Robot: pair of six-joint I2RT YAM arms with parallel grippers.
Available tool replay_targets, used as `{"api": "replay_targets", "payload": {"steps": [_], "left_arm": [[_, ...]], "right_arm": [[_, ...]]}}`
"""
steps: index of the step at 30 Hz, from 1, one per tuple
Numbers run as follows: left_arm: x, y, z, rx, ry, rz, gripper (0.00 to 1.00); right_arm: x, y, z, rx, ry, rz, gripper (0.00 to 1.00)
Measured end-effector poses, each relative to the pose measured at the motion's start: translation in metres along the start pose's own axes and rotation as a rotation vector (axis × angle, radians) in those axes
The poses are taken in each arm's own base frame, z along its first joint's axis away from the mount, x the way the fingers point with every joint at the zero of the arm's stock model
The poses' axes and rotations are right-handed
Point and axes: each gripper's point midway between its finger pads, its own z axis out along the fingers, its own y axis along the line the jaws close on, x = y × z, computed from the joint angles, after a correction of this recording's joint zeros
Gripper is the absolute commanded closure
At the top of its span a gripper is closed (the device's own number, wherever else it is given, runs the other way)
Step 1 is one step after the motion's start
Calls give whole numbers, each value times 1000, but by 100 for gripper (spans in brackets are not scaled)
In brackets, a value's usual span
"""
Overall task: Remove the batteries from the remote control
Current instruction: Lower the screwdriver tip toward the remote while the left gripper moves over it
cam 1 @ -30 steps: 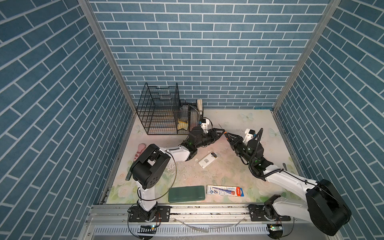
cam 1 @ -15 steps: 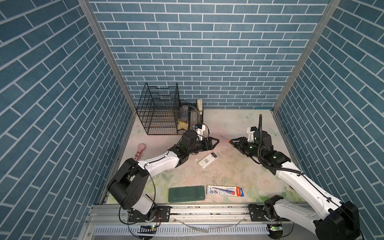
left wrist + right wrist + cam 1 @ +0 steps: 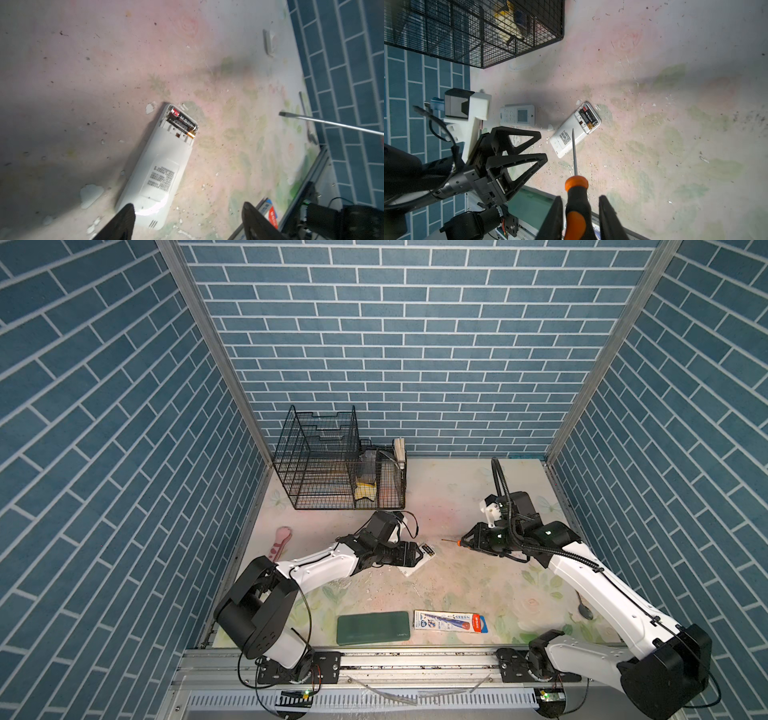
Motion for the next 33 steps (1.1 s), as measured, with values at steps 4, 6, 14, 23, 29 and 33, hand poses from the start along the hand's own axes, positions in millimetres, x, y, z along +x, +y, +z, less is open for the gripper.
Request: {"api": "replay_targets", "payload": {"steps": [4,6,14,23,29,33], "left_arm": [[-2,5,3,-64,30,96,14],[-3,6,5,-88,42,140,14],[-2,10,24,-159,127,268,12],[20,15,45,-215,240,355,12],[27,20,49,-245,269,366,14],[31,15,50,-253,273,383,18]], "right_arm": [[1,0,-3,-1,-3,-8,100],[0,2,-6,-7,-11,-12,100],[0,5,-13,-19,-31,-19,100],[0,8,-21,-30,-54,-27,100],[-1,8,-22,-32,-58,-29,100],[-1,8,-22,-31,-60,-29,100]]}}
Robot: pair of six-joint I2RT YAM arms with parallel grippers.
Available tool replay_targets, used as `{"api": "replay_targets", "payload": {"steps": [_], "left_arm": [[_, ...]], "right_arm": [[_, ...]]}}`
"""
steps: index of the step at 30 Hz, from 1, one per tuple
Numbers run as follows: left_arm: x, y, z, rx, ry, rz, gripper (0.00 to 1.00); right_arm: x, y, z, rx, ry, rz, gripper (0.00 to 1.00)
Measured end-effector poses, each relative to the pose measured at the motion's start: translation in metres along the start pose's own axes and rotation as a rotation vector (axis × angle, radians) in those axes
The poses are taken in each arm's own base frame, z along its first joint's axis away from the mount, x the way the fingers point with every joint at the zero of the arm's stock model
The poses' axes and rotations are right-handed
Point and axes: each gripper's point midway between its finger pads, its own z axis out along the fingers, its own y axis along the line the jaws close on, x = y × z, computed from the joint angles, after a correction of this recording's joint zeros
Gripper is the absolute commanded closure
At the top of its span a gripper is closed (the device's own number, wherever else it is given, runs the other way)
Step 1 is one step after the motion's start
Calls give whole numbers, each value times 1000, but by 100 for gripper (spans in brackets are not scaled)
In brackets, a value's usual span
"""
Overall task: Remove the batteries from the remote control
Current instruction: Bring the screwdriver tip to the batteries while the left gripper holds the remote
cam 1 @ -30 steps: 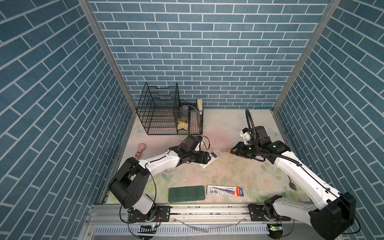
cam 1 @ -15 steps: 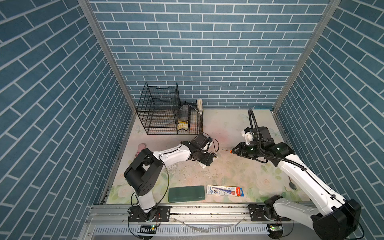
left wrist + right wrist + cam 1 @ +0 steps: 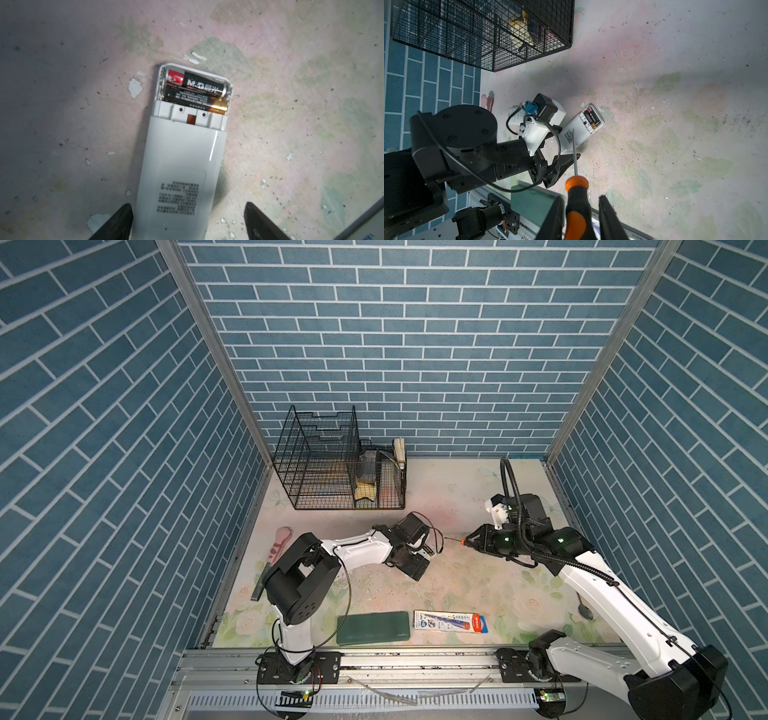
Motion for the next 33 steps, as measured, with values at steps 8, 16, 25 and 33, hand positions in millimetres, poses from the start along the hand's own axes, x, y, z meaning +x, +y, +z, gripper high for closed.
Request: {"api": "replay_targets", "payload": {"steps": [8,16,25,33], "left_arm": [[6,-4,1,-34,14,8,25],[10,8,8,-98,35,5,39],[9,11,9,-114,33,11,53],[8,9,10,-105,27,1,59]], "right_arm": [[-2,0,0,0,-11,-2,100],[-3,-1,5,-3,-17,-2,100],[-1,-9,13,19,2,11,100],[8,-25,38,68,74,51,100]]}}
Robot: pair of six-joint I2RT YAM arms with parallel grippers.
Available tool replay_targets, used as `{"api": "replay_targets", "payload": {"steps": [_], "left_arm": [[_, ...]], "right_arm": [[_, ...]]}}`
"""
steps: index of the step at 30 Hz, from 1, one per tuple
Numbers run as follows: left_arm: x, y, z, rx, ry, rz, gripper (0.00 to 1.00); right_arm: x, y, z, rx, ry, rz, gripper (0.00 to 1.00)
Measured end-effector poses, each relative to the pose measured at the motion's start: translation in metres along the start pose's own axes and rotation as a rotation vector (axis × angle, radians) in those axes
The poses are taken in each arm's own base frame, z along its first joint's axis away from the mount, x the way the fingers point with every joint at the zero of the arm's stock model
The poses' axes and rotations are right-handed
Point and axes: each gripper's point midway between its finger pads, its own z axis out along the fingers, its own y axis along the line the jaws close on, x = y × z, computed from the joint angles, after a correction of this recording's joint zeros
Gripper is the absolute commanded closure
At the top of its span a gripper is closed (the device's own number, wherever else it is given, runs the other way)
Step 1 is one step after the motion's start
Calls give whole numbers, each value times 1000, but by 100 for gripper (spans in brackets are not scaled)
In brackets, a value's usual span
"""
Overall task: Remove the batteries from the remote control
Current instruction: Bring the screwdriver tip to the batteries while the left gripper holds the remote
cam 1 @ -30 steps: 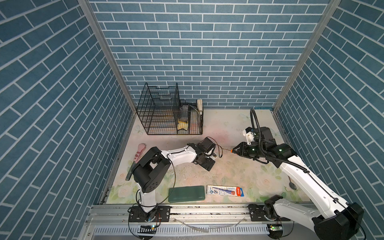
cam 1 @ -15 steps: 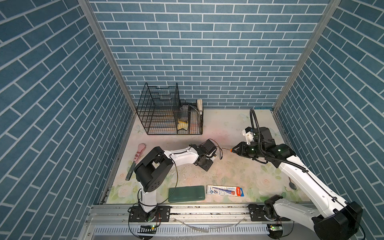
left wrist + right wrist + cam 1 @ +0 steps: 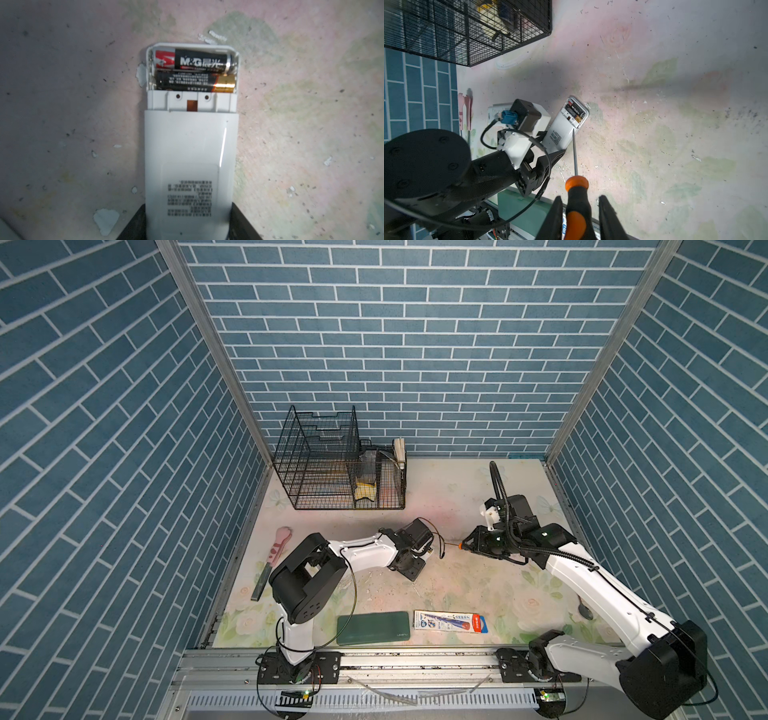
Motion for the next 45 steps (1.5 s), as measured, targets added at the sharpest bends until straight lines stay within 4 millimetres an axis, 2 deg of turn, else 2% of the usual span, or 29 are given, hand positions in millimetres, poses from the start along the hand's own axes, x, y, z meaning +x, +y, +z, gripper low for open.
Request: {"api": "replay_targets", "payload": {"steps": [9,23,34,45], "left_arm": [[-1,-1,1,11,-7,-23,59],[-2,-2,1,17,-17,-36,58],[-9,-12,1,74,-51,-34,58],[-9,-12,1,71,-53,-33,58]], "right_arm": [[2,-9,27,20,58,36,100],[-1,-9,49,-10,65,111,100],[-5,-6,53,-26,58,131,100],[-4,-8,54,-19,58,133,100]]}}
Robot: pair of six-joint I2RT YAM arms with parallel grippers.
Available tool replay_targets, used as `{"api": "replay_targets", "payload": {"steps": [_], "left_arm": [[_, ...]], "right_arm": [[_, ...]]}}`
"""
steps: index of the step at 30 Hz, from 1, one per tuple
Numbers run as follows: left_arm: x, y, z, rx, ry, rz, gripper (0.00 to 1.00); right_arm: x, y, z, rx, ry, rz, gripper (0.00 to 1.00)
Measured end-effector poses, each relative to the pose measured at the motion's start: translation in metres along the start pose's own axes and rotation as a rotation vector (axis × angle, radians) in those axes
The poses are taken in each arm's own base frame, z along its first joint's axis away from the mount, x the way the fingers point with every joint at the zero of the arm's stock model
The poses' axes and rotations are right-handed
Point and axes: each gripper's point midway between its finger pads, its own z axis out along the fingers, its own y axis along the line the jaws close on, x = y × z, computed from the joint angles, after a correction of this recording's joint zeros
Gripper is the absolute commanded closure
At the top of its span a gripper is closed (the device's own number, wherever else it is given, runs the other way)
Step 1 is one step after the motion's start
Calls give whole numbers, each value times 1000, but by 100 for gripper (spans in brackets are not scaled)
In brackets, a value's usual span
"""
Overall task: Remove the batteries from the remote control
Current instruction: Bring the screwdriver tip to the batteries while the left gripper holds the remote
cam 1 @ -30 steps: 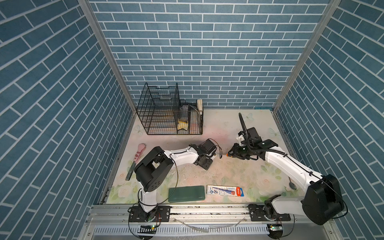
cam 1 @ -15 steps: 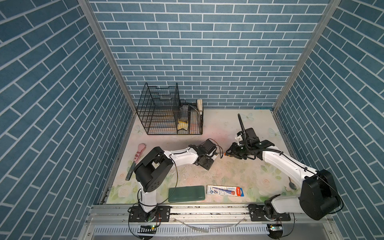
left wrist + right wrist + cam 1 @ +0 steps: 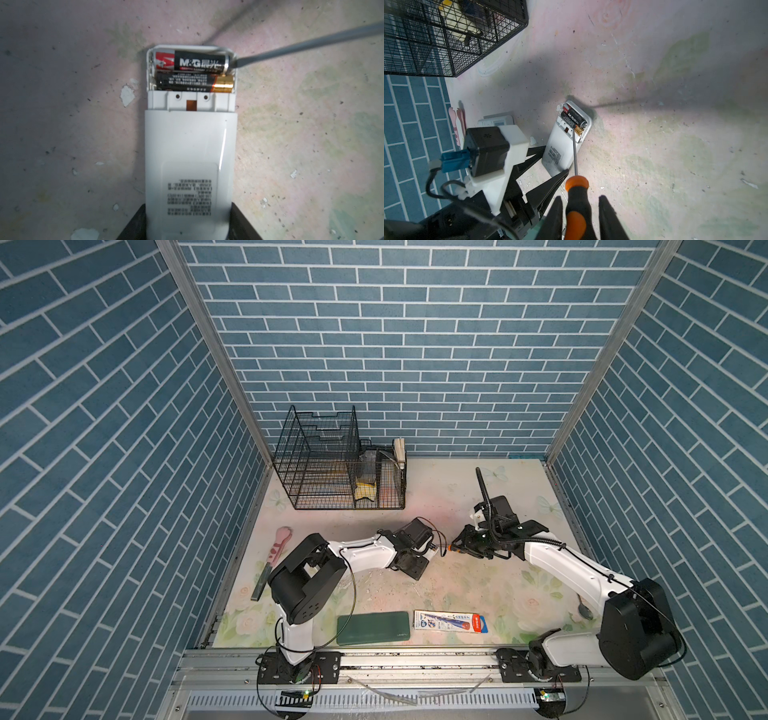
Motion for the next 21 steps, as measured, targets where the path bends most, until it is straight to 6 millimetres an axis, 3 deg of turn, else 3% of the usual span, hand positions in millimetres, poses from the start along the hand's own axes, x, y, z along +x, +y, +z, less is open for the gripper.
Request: {"api": "replay_targets", "payload": {"steps": [21], "left_arm": [[1,0,1,-29,9,13,58]], "right_arm": [[1,-6,1,24,-2,5,100]]}}
